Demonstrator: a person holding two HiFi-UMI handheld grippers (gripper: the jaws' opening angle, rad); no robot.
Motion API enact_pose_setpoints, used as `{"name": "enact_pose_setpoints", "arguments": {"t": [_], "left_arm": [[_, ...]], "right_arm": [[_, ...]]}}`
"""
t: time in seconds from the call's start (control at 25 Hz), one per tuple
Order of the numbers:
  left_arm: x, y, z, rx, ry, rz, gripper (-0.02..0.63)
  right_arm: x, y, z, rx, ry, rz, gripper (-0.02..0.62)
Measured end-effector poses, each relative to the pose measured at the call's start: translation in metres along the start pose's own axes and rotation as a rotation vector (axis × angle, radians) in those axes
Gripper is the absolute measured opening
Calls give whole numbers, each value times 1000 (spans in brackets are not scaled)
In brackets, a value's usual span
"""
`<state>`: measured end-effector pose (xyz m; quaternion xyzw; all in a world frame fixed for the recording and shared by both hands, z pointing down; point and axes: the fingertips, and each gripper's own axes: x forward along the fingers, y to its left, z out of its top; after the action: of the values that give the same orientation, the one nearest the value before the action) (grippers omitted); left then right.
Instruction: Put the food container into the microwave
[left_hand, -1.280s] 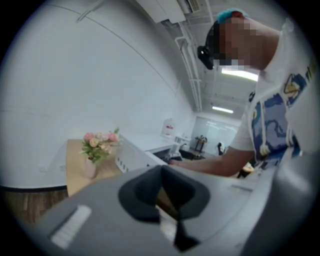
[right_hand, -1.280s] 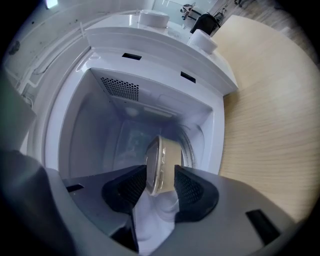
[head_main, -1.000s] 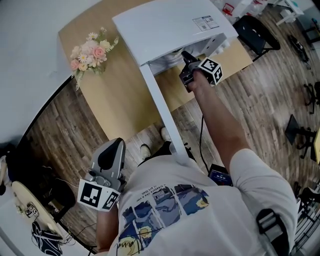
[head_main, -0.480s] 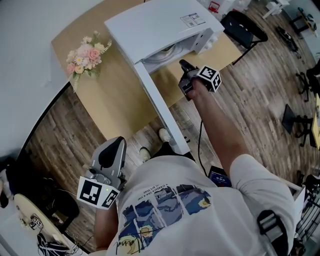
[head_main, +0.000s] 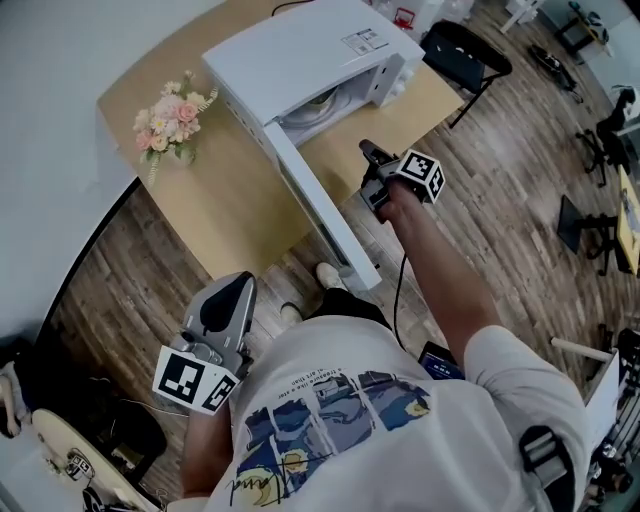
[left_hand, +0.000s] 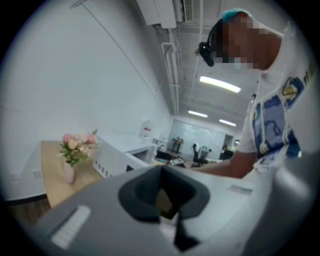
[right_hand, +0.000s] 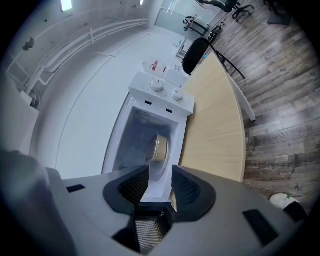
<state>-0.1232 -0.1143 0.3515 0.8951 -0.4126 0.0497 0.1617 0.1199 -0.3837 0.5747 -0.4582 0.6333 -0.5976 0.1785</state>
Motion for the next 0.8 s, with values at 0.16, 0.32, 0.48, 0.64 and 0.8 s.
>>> {"name": "enact_pose_setpoints", "arguments": {"t": [0.16, 0.32, 0.48, 0.64, 0.8], "left_arm": [[-8, -5, 0, 11, -6, -31, 10], [-17, -10, -1, 16, -18, -55, 9], [-29, -13, -2, 13, -36, -76, 9], [-42, -15, -6, 5, -45, -95, 9], [-55, -17, -12, 3, -49, -114, 9]], "right_arm": [[-22, 11, -11, -45, -1, 10, 141], [-45, 31, -21, -80, -4, 45, 133], [-70, 52, -33, -148, -5, 74, 117], [-94, 70, -46, -198, -15, 95, 114], [-118, 87, -54, -264, -36, 115, 109]]}}
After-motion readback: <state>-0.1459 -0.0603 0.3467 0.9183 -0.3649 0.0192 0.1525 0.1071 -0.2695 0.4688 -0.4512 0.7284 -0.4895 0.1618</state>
